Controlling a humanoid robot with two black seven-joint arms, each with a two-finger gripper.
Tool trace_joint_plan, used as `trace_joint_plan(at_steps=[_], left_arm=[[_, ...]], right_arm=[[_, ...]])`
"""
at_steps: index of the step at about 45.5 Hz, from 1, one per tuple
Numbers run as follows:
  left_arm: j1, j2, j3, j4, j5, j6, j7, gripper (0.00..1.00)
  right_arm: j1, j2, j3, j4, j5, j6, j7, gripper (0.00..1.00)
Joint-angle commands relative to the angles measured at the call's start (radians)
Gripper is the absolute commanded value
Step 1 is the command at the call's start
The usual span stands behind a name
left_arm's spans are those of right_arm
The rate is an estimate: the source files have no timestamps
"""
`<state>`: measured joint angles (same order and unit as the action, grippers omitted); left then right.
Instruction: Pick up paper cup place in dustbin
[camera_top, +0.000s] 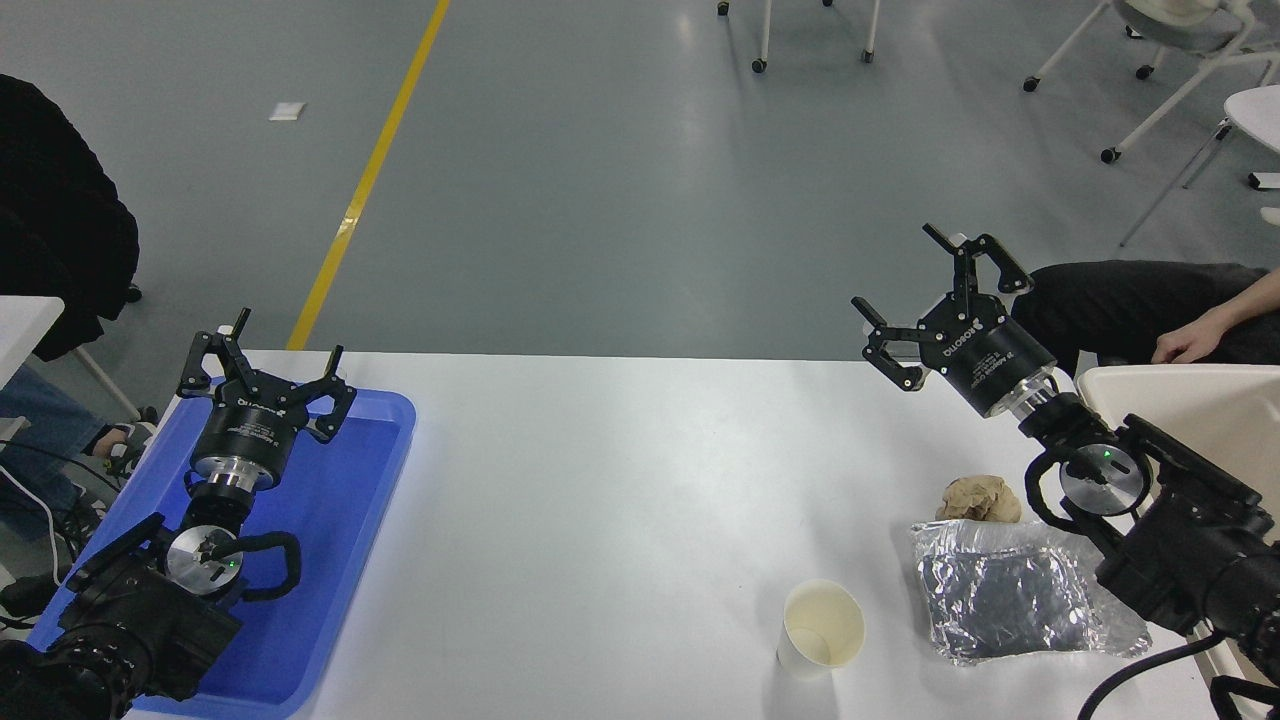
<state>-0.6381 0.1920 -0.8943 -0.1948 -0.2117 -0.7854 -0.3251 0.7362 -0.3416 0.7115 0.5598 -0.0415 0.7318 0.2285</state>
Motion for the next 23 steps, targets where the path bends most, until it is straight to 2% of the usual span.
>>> trace_joint_plan(at_steps=[1,13,18,23], left_arm=[[0.0,0.001,0.0,0.0,0.0,0.0,0.0,1.0],[0.0,0.001,0.0,0.0,0.0,0.0,0.0,1.0],[0.0,0.0,0.0,0.0,0.0,0.0,0.0,1.0],[0.0,0.0,0.0,0.0,0.0,0.0,0.0,1.0]], right_arm=[[0.126,-0.076,-0.188,0.003,-0.058,-0.006,0.0,1.0],[0.403,-0.226,-0.654,0.129,-0.078,-0.006,0.0,1.0],[0.547,-0.251,-0.868,0.187,-0.086,-0.006,0.0,1.0],[0.686,-0.252,-1.053,0.262,-0.149,-0.006,0.002,1.0]])
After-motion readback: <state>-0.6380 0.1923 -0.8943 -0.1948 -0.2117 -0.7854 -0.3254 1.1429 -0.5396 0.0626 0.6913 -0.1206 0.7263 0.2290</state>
